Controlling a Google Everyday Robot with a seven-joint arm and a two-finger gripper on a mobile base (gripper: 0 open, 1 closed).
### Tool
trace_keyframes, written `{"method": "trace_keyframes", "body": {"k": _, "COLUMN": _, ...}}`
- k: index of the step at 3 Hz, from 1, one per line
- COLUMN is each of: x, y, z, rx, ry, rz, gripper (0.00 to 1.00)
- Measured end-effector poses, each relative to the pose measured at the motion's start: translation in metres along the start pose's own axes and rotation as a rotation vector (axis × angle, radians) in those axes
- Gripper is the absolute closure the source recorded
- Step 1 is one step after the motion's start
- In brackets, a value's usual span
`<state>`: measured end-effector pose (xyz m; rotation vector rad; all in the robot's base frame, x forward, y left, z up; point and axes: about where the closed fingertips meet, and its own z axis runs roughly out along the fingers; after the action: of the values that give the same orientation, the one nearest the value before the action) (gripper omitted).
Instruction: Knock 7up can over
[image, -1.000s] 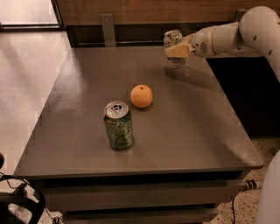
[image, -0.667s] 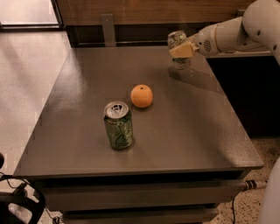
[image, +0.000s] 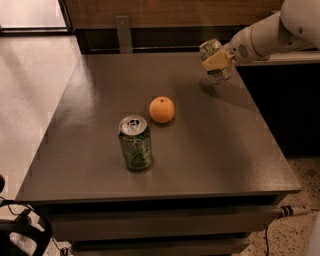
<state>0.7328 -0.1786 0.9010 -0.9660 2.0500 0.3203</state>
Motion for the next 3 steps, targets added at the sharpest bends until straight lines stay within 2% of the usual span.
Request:
{"method": "trace_keyframes", "body": {"k": 2, "x": 0.011, "y": 0.005, "z": -0.005, "rx": 0.048, "ry": 0.183, "rz": -0.035, "gripper": 1.0}}
{"method": "trace_keyframes", "body": {"k": 3, "x": 0.016, "y": 0.011, "z": 0.009, "rx": 0.023, "ry": 0.28, "rz": -0.066, "gripper": 1.0}}
